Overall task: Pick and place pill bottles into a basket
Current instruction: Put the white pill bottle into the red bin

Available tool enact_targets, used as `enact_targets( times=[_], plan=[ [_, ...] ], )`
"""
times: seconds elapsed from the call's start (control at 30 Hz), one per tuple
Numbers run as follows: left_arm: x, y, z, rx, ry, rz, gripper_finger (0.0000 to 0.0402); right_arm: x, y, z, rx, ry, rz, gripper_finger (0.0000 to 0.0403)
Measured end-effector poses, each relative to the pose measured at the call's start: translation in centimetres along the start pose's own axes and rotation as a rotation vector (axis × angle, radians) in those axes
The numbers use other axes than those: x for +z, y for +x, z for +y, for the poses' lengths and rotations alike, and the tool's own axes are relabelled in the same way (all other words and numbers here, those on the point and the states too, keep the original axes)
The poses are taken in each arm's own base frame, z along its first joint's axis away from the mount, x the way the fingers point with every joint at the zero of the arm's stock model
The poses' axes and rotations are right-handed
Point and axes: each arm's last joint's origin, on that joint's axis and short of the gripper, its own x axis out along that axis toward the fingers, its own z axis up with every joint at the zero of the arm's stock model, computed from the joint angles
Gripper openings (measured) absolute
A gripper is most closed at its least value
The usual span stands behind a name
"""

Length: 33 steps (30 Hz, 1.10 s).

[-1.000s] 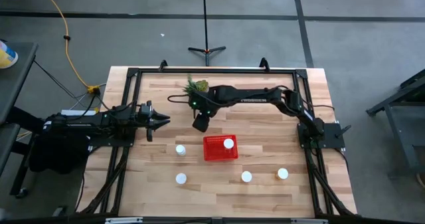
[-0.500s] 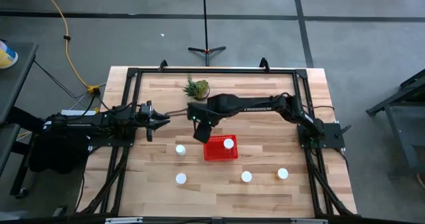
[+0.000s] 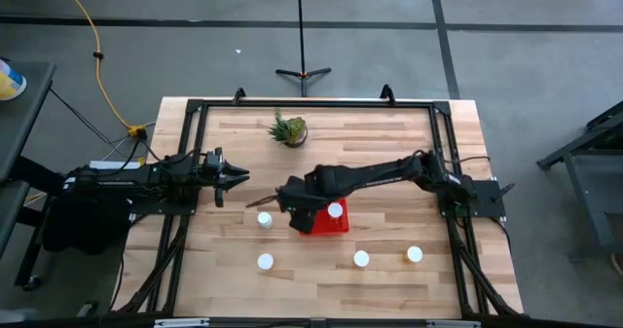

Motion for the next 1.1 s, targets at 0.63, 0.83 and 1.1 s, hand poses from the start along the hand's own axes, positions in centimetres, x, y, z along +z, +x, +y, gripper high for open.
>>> enact_targets(
  times=[0.63,0.83,1.1],
  plan=[
    [0.0,0.0,0.0,-0.001,-0.024,-0.003,0.0115,-2.7,-0.9,3.0,-0.065,0.094,-0.014,0.0154],
    [0.0,0.0,0.0,-0.001,-0.024,-0.003,0.0115,-2.6,-0.8,2.8,-0.081,0.134,-0.028,0.0154],
    [0.1,0.0,0.0,-0.004,-0.01,-0.015,0.0115,-2.9,3.2,3.9,-0.095,0.144,0.059,0.0154]
  ],
)
